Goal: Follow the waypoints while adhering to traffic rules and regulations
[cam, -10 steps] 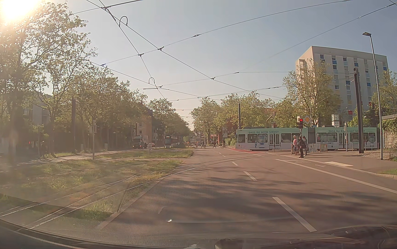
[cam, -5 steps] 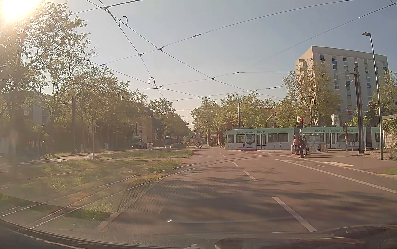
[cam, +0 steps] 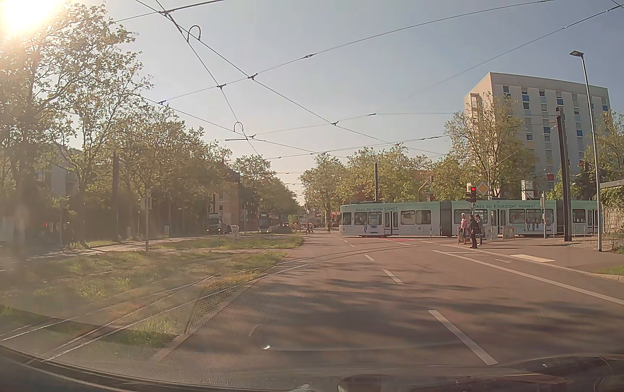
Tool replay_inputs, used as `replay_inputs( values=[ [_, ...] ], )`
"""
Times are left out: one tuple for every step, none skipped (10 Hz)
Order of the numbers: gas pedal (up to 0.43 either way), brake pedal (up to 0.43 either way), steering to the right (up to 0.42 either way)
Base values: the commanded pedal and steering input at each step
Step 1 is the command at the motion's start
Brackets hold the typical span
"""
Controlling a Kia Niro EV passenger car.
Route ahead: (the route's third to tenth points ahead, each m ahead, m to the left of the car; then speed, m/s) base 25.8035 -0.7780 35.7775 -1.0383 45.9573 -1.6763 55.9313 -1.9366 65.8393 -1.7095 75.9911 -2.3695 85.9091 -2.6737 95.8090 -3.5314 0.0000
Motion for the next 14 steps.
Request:
replay_inputs(
  values=[
    [0.0,0.262,-0.012],
    [0.0,0.262,-0.012],
    [0.0,0.262,-0.012],
    [0.0,0.262,-0.013],
    [0.0,0.262,-0.012],
    [0.0,0.262,-0.012],
    [0.0,0.262,-0.012],
    [0.0,0.262,-0.012],
    [0.0,0.262,-0.012],
    [0.0,0.262,-0.012],
    [0.0,0.262,-0.012],
    [0.0,0.262,-0.012],
    [0.0,0.262,-0.013],
    [0.0,0.262,-0.012]
  ],
)
